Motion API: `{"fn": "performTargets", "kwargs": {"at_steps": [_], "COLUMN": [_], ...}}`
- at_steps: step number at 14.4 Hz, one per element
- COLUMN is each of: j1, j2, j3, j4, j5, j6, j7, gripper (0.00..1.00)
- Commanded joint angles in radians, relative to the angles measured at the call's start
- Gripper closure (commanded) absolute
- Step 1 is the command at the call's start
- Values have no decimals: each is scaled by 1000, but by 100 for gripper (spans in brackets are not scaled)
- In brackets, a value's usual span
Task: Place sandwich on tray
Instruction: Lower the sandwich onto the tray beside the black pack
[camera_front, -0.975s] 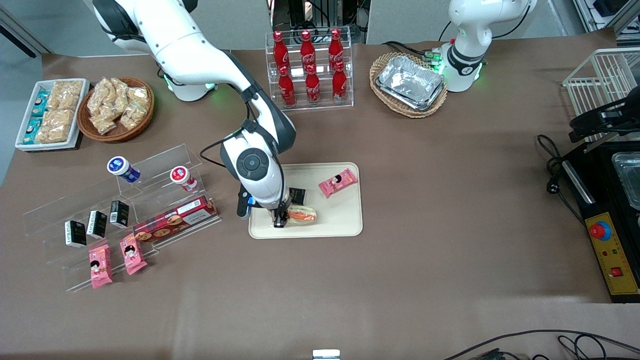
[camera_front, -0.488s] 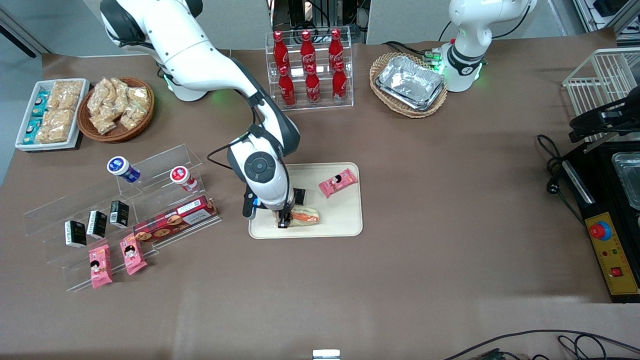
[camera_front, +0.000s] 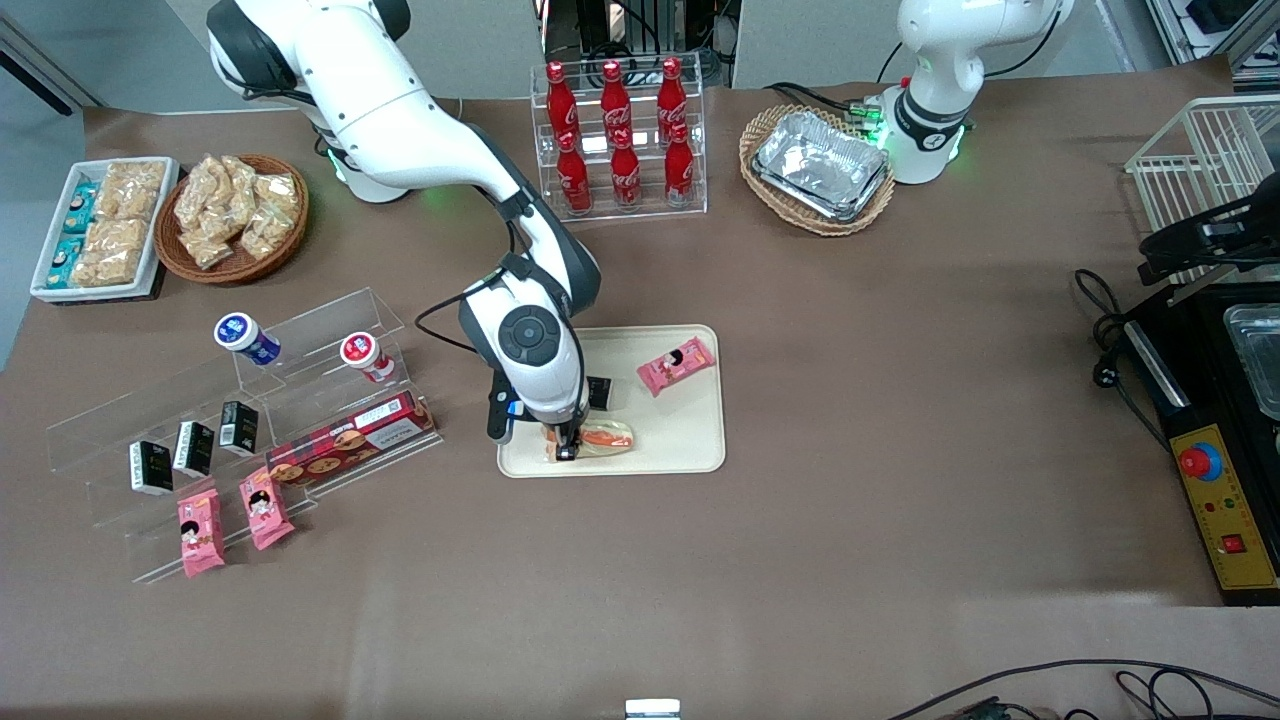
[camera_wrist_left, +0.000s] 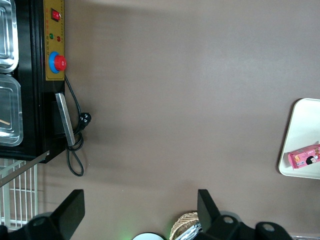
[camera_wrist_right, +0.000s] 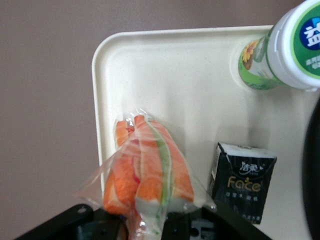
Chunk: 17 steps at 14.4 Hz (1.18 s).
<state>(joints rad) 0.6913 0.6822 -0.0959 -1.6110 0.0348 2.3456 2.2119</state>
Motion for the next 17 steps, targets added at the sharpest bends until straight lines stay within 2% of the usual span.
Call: {"fn": "performTargets", "kwargs": {"at_steps": [1,4,5,9,17], "j1": [13,8,1,-13,-19], "j2": [33,33,33,28,-168], "j3": [-12,-12,-12,-10,-8], "j4": [39,39,39,39,32], "j5": [-30,-27,-27,-30,-12], "j6": [9,9,8,4,-170], "j7": [26,26,20,2,-38], "gripper": [70,33,0,0,0]}}
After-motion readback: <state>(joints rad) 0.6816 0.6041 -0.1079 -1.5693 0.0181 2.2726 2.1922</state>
